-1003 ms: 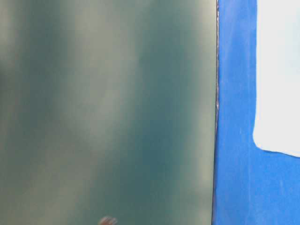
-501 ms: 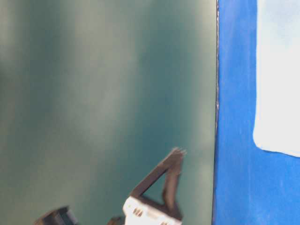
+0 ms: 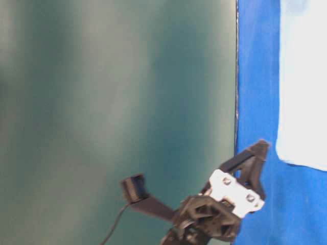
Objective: Fold the light blue towel.
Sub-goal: 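Move both grippers to the towel's top corners and grasp them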
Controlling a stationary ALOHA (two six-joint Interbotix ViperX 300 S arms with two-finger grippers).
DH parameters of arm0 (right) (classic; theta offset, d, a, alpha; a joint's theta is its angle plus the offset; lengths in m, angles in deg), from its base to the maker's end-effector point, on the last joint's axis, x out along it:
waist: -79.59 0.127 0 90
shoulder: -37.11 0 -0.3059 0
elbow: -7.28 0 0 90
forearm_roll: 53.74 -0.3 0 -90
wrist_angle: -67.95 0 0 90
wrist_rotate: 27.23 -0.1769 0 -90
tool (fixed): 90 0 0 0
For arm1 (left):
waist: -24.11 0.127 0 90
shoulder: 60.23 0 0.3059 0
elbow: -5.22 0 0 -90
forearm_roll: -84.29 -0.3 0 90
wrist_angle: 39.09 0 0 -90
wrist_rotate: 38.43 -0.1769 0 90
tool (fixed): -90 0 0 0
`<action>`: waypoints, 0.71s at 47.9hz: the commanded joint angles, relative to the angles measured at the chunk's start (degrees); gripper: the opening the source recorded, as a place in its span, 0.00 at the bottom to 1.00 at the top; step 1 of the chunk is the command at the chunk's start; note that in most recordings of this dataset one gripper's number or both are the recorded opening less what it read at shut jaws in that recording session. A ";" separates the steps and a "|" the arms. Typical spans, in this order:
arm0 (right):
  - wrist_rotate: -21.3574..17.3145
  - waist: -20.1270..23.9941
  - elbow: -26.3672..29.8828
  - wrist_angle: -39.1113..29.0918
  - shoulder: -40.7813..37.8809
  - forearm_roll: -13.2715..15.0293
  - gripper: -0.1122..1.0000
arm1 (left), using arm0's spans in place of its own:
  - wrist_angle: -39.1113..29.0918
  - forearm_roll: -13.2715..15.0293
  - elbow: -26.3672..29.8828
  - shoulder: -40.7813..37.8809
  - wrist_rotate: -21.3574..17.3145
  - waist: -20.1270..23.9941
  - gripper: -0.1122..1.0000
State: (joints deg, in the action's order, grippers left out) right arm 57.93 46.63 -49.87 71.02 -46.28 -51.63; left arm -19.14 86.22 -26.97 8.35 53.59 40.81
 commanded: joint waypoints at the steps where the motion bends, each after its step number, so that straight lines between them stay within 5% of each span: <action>1: 0.09 -0.79 0.97 1.93 -2.46 0.35 0.60 | 0.53 0.18 1.76 -1.23 0.09 0.79 0.91; 16: 0.18 -2.37 0.70 4.75 -7.03 0.53 0.56 | -0.79 0.00 2.64 -4.48 -0.26 1.23 0.83; 20: 0.26 -2.37 0.44 4.57 -6.94 0.70 0.44 | -2.37 -0.18 2.55 -4.48 -1.23 0.79 0.67; 26: 0.26 -2.37 0.53 4.48 -6.77 0.62 0.12 | -3.87 -0.26 2.55 -4.48 -1.41 0.09 0.32; 30: 0.18 -2.37 0.44 4.75 -6.77 0.62 0.11 | -4.04 -0.26 2.55 -4.48 -1.58 0.00 0.15; 34: 0.09 -2.37 0.53 4.66 -6.77 0.62 0.11 | -4.04 -0.26 2.55 -4.39 -2.02 0.00 0.12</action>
State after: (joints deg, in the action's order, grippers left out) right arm 58.11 44.44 -49.70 75.33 -53.48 -51.19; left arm -22.92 86.14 -24.86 2.99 51.92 40.81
